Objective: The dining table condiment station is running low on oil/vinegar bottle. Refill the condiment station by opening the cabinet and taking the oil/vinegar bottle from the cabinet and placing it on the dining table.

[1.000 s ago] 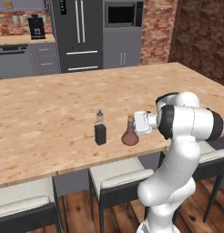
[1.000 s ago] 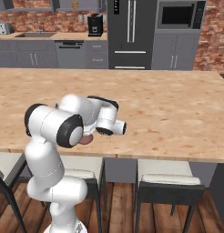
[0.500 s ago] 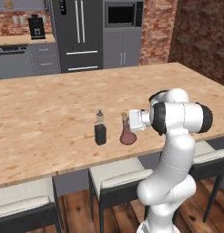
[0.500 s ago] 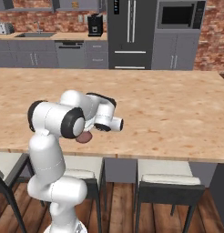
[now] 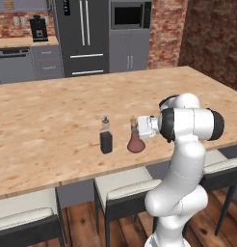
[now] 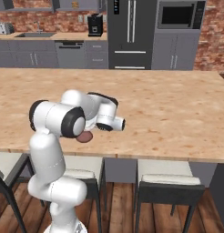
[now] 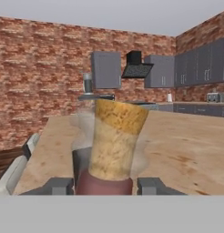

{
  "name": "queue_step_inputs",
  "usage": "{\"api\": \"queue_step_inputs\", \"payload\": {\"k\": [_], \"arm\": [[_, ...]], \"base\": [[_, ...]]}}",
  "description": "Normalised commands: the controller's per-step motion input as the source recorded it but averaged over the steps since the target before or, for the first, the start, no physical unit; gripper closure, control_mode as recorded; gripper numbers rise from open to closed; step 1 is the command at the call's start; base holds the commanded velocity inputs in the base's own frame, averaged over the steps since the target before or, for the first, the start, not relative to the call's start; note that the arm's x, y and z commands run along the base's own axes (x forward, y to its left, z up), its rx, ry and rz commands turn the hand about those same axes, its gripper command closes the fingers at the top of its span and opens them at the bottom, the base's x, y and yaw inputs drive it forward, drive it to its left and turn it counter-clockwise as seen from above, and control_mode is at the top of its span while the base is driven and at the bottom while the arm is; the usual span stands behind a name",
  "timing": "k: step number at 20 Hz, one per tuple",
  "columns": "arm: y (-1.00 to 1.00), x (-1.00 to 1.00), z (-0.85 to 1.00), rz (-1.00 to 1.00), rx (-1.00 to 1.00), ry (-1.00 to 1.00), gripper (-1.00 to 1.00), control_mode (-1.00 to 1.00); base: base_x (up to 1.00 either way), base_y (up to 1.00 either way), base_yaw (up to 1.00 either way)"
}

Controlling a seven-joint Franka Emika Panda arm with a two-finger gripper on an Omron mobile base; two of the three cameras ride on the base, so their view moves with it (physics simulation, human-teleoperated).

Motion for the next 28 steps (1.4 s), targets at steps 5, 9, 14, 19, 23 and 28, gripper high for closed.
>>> {"api": "queue_step_inputs", "payload": {"k": [5,9,14,19,23,28], "arm": [[-0.09,-0.04,0.08,0.00,0.00,0.00,-1.00,-1.00],[0.00,-0.19,0.44,0.00,0.00,0.07,-1.00,-1.00],[-0.01,-0.32,0.42,0.00,0.00,0.06,-1.00,-1.00],[-0.07,-0.57,0.53,-0.04,0.00,0.02,-1.00,-1.00],[-0.02,-0.73,0.64,-0.08,0.00,0.01,-1.00,-1.00],[0.01,-0.85,0.53,-0.13,-0.01,0.00,-1.00,-1.00]], "base": [[0.00,0.00,0.00],[0.00,0.00,0.00],[0.00,0.00,0.00],[0.00,0.00,0.00],[0.00,0.00,0.00],[0.00,0.00,0.00]]}}
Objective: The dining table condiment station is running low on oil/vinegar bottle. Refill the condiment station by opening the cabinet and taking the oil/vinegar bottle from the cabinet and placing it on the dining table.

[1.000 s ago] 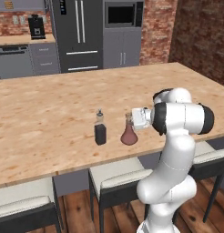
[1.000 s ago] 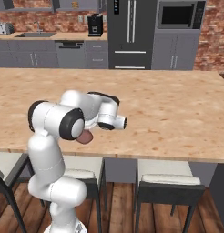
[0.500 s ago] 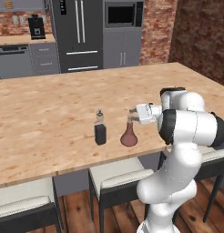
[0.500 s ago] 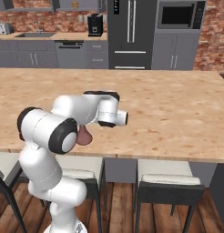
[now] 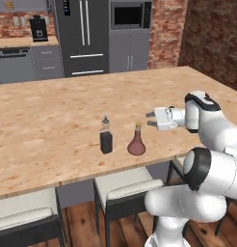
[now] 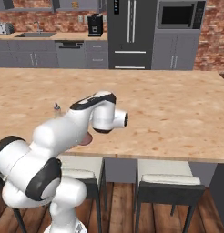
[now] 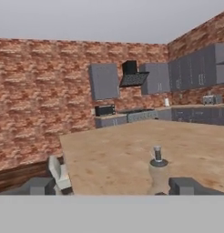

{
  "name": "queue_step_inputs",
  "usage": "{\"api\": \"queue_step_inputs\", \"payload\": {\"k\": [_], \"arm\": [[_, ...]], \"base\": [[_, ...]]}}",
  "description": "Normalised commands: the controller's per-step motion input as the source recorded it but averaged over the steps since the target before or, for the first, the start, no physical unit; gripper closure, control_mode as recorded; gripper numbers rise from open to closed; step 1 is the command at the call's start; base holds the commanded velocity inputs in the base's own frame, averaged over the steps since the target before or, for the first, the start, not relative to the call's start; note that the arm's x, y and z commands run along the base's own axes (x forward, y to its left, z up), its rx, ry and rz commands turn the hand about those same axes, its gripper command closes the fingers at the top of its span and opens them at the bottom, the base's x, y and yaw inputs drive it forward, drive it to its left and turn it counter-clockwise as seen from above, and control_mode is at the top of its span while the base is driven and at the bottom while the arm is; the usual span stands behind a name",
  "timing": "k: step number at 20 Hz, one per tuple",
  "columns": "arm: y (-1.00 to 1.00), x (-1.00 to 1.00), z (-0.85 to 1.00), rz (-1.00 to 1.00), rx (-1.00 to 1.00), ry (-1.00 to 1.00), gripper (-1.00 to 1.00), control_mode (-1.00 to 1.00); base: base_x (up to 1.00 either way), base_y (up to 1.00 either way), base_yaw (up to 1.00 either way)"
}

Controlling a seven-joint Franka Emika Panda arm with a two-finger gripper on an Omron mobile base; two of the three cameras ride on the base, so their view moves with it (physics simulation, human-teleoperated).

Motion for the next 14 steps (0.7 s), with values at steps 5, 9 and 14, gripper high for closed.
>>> {"api": "queue_step_inputs", "payload": {"k": [5,9,14], "arm": [[0.00,-0.98,0.70,-0.20,-0.07,0.00,-1.00,-1.00],[0.00,-1.00,0.80,-0.19,-0.14,0.00,-1.00,-1.00],[0.04,-1.00,0.75,-0.18,-0.19,-0.02,-1.00,-1.00]], "base": [[0.00,0.00,0.00],[0.00,0.00,0.00],[0.00,0.00,0.00]]}}
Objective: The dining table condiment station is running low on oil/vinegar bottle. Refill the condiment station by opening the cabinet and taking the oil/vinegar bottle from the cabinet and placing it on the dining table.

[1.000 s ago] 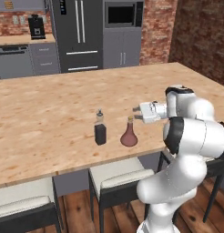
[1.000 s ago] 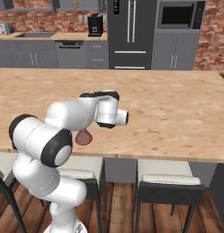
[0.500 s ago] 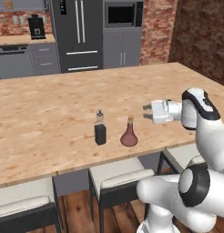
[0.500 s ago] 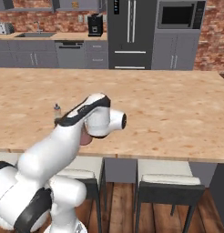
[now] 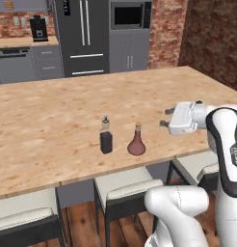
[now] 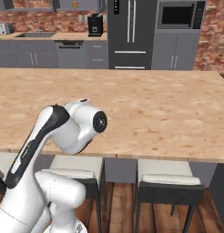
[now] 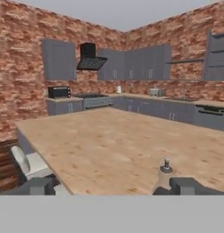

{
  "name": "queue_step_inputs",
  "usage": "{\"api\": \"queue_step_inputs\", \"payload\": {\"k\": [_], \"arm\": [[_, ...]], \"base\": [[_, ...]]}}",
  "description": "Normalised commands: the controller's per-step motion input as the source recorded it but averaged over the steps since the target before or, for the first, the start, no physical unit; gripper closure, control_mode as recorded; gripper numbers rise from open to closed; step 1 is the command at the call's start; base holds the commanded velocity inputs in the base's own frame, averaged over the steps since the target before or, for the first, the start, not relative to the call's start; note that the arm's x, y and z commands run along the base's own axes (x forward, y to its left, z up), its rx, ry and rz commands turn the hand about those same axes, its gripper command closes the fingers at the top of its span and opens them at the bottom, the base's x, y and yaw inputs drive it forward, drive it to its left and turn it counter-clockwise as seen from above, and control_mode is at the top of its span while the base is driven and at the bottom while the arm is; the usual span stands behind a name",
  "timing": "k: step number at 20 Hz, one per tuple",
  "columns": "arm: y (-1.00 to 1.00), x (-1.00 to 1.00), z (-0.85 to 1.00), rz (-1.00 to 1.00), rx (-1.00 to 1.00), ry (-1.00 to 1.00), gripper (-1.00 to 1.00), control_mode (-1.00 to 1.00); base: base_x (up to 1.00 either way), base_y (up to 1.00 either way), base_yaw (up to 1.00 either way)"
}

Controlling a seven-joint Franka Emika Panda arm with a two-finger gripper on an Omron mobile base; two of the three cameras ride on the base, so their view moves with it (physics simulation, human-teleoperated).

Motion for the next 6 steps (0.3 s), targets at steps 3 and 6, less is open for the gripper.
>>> {"api": "queue_step_inputs", "payload": {"k": [3,6], "arm": [[0.15,-1.00,0.73,-0.16,-0.21,-0.02,-1.00,-1.00],[0.28,-1.00,0.70,-0.13,-0.22,-0.02,-1.00,-1.00]], "base": [[0.00,0.00,0.00],[0.00,0.00,0.00]]}}
